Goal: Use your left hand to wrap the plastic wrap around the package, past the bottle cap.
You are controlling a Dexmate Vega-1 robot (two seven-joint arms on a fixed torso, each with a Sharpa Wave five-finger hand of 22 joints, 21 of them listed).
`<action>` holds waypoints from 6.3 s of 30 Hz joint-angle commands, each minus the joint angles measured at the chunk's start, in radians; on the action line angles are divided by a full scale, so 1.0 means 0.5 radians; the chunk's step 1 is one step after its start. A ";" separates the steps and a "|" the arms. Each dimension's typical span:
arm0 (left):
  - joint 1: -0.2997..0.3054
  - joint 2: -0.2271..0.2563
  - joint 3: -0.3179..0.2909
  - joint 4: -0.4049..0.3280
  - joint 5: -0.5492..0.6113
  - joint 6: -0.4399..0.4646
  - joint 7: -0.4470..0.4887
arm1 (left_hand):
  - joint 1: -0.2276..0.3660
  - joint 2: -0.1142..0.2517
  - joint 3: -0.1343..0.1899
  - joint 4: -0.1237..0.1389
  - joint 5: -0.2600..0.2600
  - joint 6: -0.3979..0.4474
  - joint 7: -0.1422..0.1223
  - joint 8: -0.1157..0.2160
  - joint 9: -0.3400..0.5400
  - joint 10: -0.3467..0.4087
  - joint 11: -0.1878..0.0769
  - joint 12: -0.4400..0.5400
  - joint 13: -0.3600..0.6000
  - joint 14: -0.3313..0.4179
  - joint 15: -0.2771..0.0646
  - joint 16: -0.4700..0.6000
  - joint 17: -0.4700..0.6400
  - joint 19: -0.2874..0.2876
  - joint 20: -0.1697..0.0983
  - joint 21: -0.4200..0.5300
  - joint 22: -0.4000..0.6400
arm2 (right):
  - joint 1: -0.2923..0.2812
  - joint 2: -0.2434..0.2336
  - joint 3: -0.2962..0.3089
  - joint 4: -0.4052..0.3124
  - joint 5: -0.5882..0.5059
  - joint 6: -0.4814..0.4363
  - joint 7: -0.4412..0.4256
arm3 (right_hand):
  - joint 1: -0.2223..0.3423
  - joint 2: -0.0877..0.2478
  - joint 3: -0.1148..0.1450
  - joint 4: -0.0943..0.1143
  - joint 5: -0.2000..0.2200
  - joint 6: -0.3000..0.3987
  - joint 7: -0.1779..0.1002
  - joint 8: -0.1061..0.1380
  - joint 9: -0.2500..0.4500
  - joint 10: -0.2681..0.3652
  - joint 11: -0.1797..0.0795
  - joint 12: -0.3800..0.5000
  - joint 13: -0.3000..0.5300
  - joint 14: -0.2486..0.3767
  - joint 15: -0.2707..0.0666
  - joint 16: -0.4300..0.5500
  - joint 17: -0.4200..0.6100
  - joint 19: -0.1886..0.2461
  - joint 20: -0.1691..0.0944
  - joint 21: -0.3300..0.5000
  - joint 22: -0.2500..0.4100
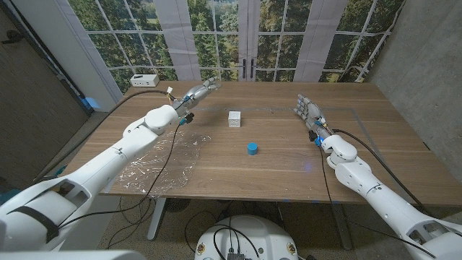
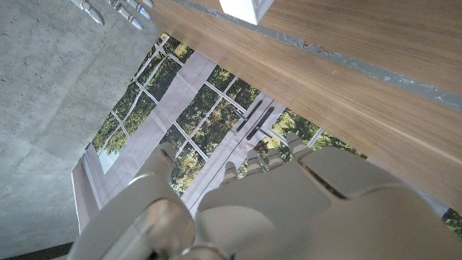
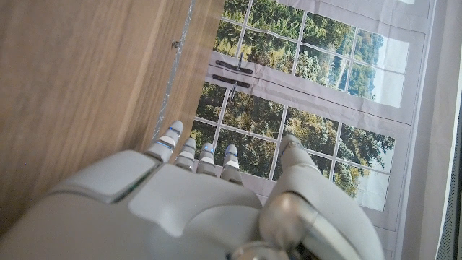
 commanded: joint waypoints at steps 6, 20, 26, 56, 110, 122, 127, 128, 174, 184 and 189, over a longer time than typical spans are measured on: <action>-0.135 0.076 0.135 -0.139 0.406 0.115 -0.038 | 0.035 -0.013 0.005 -0.028 -0.006 -0.249 0.010 -0.017 0.007 -0.183 -0.028 -0.016 0.002 -0.104 -0.008 -0.003 0.003 0.007 0.010 0.008 0.011 | -0.040 0.003 0.016 -0.012 0.016 0.030 -0.006 | 0.020 0.004 0.006 -0.007 0.001 0.024 0.013 0.011 0.007 0.010 0.001 0.016 0.007 0.018 0.002 0.017 0.008 0.004 0.014 0.004 0.010; -0.208 0.135 0.235 -0.353 0.804 0.339 -0.056 | 0.255 0.034 0.076 -0.208 0.004 0.060 0.086 0.072 0.004 0.038 -0.025 0.044 -0.012 0.116 -0.043 0.038 -0.002 0.211 0.014 0.068 0.001 | -0.064 0.002 0.032 -0.024 0.031 0.047 -0.011 | 0.020 0.006 0.007 -0.009 0.002 0.035 0.015 0.012 0.007 0.010 0.000 0.015 0.007 0.023 0.004 0.018 0.010 0.007 0.015 0.006 0.010; -0.201 0.161 0.276 -0.463 1.078 0.437 0.047 | 0.424 0.025 0.096 -0.255 -0.004 0.352 0.154 0.129 0.000 0.259 -0.074 0.089 -0.034 0.266 -0.057 0.042 -0.004 0.349 0.001 0.097 -0.010 | -0.067 -0.001 0.031 -0.015 0.035 0.048 0.002 | 0.020 0.006 0.007 -0.009 0.002 0.052 0.023 0.017 0.008 0.009 -0.001 0.014 0.007 0.025 0.005 0.019 0.010 0.006 0.018 0.005 0.010; -0.516 0.107 0.496 -0.561 1.610 0.665 -0.635 | 0.799 -0.334 -0.040 -0.262 0.069 0.726 0.194 0.179 0.007 0.632 -0.146 0.147 -0.026 0.500 -0.171 0.057 0.007 0.483 -0.054 0.093 -0.010 | -0.096 -0.002 0.054 -0.010 0.061 0.075 0.016 | 0.010 0.005 0.003 -0.005 0.001 0.166 0.057 0.041 0.011 0.030 0.008 0.020 0.007 0.048 0.014 0.027 0.015 0.008 0.024 0.006 0.011; -0.724 -0.148 0.820 -0.287 1.920 0.740 -0.954 | 0.892 -0.351 -0.197 -0.182 0.098 0.866 0.214 0.148 0.019 0.780 -0.168 0.164 0.023 0.615 -0.203 0.080 0.037 0.478 -0.071 0.082 0.011 | -0.079 0.019 0.082 0.104 0.127 0.088 0.084 | 0.001 0.007 0.000 -0.001 0.002 0.181 0.056 0.025 0.014 0.103 0.034 0.039 0.008 0.094 0.032 0.041 0.019 0.021 0.034 0.010 0.012; -0.731 -0.194 0.876 -0.235 2.032 0.768 -0.974 | 0.914 -0.339 -0.215 -0.183 0.099 0.884 0.202 0.141 0.020 0.800 -0.183 0.165 0.031 0.634 -0.221 0.084 0.036 0.493 -0.077 0.086 0.012 | -0.037 0.036 0.073 0.175 0.136 0.089 0.132 | 0.000 0.008 0.001 -0.001 0.002 0.188 0.059 0.023 0.014 0.115 0.041 0.041 0.009 0.098 0.031 0.040 0.020 0.021 0.036 0.010 0.012; -0.734 -0.214 0.884 -0.202 2.036 0.769 -0.963 | 0.922 -0.330 -0.228 -0.179 0.099 0.891 0.208 0.135 0.021 0.811 -0.178 0.165 0.036 0.643 -0.220 0.086 0.037 0.495 -0.075 0.086 0.013 | -0.018 0.047 0.070 0.208 0.141 0.090 0.150 | -0.001 0.008 0.001 -0.001 0.002 0.192 0.057 0.024 0.014 0.121 0.045 0.042 0.009 0.109 0.033 0.044 0.020 0.024 0.037 0.011 0.012; -0.740 -0.218 0.893 -0.193 2.043 0.764 -0.964 | 0.923 -0.328 -0.228 -0.178 0.099 0.892 0.208 0.135 0.021 0.814 -0.178 0.166 0.036 0.643 -0.220 0.086 0.037 0.498 -0.076 0.087 0.013 | -0.015 0.051 0.069 0.215 0.139 0.091 0.148 | -0.001 0.008 0.001 -0.001 0.002 0.192 0.058 0.023 0.014 0.123 0.044 0.042 0.009 0.109 0.033 0.044 0.020 0.026 0.039 0.012 0.012; -0.502 -0.105 0.794 -0.464 2.362 0.926 -0.540 | 1.535 0.200 -0.117 -0.191 0.013 2.009 0.183 0.459 0.088 1.916 -0.380 0.632 0.240 1.498 -0.564 0.276 0.037 0.904 -0.173 0.295 0.022 | -0.043 0.007 0.067 0.116 0.125 0.046 0.128 | -0.006 0.012 0.001 0.004 0.002 0.235 0.075 0.024 0.015 0.190 0.066 0.053 0.010 0.144 0.040 0.050 0.022 0.043 0.042 0.016 0.012; -0.393 0.013 0.668 -0.676 2.312 0.907 -0.585 | 1.535 0.197 -0.106 -0.181 0.010 2.012 0.181 0.470 0.101 1.915 -0.380 0.637 0.255 1.506 -0.562 0.267 0.043 0.907 -0.169 0.302 0.022 | -0.071 -0.008 0.060 0.040 0.108 0.033 0.092 | -0.005 0.013 0.002 0.003 0.003 0.241 0.077 0.024 0.015 0.204 0.076 0.055 0.011 0.147 0.040 0.050 0.021 0.043 0.043 0.015 0.012; -0.327 0.078 0.588 -0.792 2.251 0.874 -0.608 | 1.537 0.195 -0.103 -0.180 0.009 2.014 0.185 0.475 0.107 1.921 -0.381 0.641 0.261 1.508 -0.564 0.264 0.046 0.906 -0.169 0.304 0.021 | -0.074 -0.005 0.049 0.025 0.104 0.034 0.099 | -0.004 0.013 0.003 0.002 0.003 0.242 0.077 0.023 0.016 0.205 0.071 0.054 0.011 0.148 0.041 0.049 0.021 0.044 0.046 0.015 0.012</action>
